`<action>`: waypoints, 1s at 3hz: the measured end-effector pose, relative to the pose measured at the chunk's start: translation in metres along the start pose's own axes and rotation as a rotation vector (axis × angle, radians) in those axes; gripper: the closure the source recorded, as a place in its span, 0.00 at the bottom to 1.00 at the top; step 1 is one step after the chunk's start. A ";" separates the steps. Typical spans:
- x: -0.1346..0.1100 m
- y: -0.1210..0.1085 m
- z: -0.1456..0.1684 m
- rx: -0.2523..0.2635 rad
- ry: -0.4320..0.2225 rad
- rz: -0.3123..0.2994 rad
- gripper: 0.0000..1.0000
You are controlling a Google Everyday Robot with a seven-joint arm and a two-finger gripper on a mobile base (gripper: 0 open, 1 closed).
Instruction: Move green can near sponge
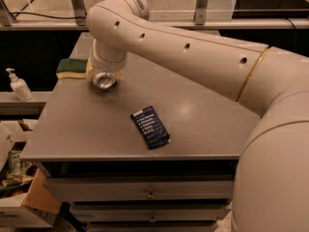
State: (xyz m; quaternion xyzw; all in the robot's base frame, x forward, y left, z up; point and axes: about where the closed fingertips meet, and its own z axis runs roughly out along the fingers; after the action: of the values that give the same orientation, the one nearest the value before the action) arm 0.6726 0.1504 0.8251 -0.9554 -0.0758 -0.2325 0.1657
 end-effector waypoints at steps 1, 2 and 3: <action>0.000 0.000 0.000 0.000 0.000 0.000 0.13; 0.001 0.000 -0.002 -0.001 0.000 -0.002 0.00; 0.002 -0.001 -0.004 0.004 0.004 -0.003 0.00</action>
Offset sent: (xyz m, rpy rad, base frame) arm 0.0012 -0.0014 0.0039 -0.0049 -0.0082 0.0004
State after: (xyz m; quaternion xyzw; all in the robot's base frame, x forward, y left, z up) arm 0.6727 0.1504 0.8296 -0.9545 -0.0773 -0.2344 0.1675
